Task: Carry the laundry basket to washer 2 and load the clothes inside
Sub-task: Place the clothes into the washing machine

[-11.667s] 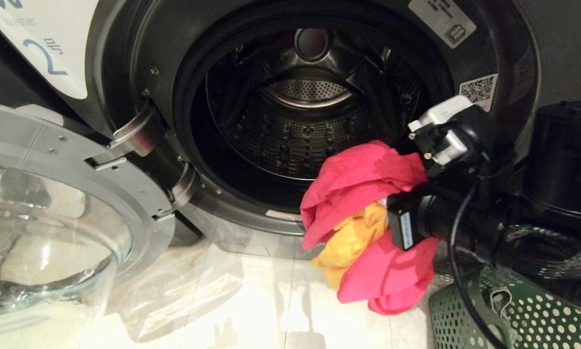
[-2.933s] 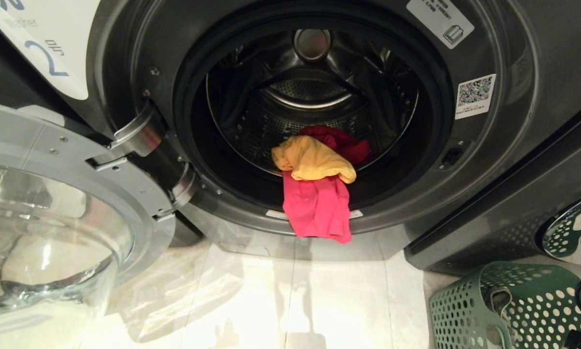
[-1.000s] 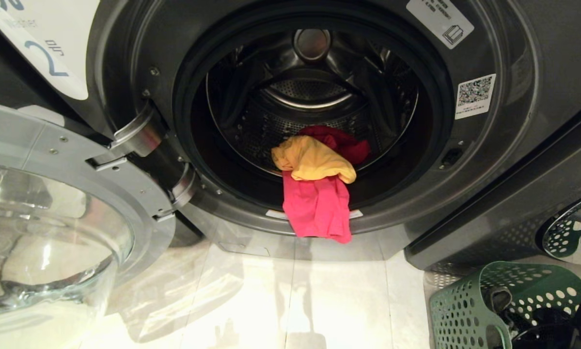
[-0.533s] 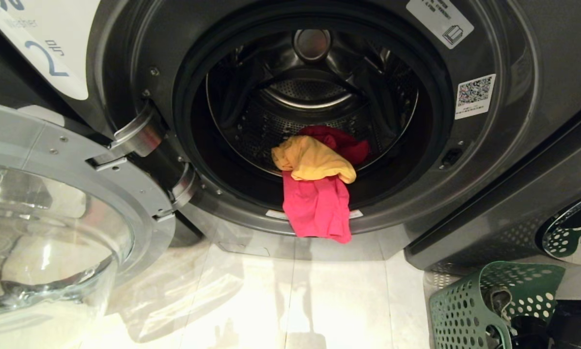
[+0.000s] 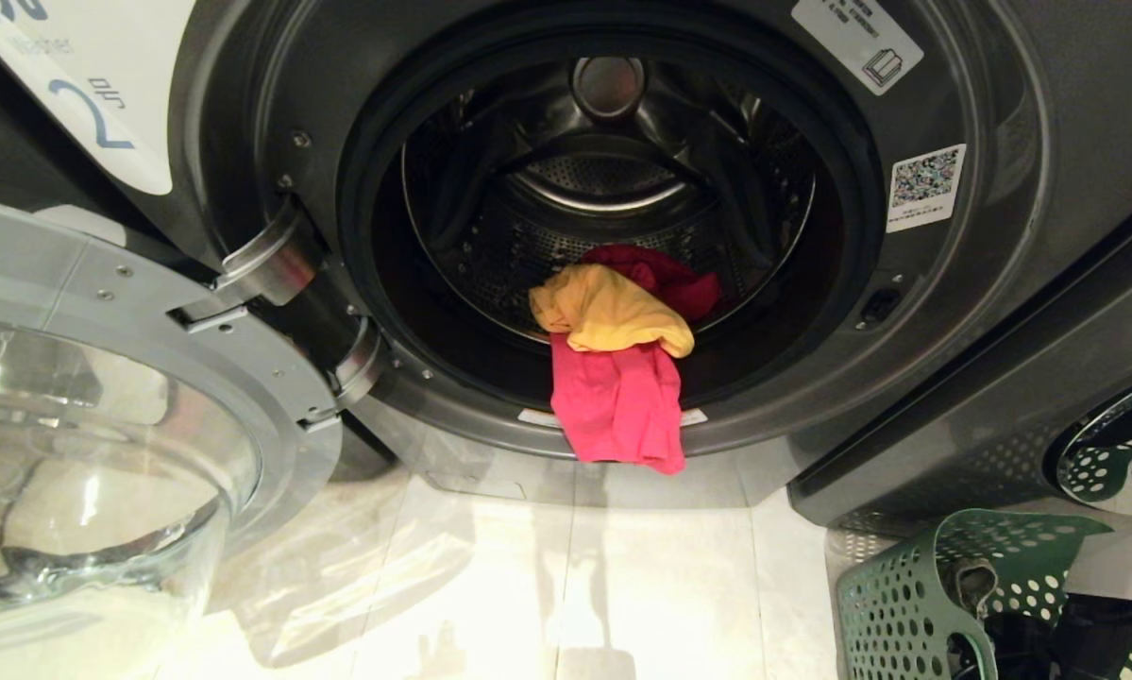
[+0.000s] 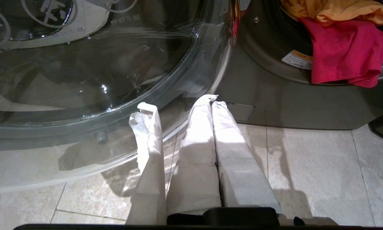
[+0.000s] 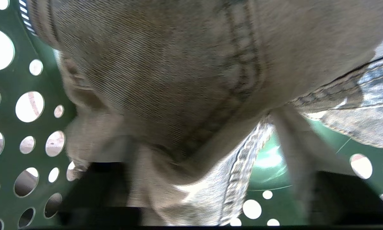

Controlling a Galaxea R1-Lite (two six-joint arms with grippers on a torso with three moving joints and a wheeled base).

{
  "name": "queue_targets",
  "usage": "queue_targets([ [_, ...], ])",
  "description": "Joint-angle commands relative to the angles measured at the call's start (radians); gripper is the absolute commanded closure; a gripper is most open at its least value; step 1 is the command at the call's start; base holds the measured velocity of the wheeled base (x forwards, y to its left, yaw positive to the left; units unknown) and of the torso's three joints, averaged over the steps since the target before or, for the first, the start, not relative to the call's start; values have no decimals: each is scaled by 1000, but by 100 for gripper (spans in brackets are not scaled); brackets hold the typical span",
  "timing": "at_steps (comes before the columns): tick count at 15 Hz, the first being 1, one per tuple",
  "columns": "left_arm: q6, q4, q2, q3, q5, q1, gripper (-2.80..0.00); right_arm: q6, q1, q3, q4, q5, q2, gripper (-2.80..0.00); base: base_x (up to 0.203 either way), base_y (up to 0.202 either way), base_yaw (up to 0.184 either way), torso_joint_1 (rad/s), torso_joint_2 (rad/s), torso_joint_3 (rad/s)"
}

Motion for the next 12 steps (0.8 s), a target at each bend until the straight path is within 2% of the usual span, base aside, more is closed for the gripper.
queue_targets([
  [1, -1, -1, 2, 40, 0, 2, 0, 3, -2, 12, 14, 1, -27, 0, 0, 0, 0, 0, 0, 0],
  [5, -1, -1, 2, 40, 0, 0, 0, 14, -7, 56, 127, 3, -126, 0, 0, 0, 0, 0, 0, 0],
  [8, -1, -1, 2, 40, 0, 0, 0, 53, -23, 101, 250, 3, -249, 0, 0, 0, 0, 0, 0, 0],
  [12, -1, -1, 2, 40, 0, 0, 0, 97, -39, 244, 304, 1, -416, 0, 0, 0, 0, 0, 0, 0],
])
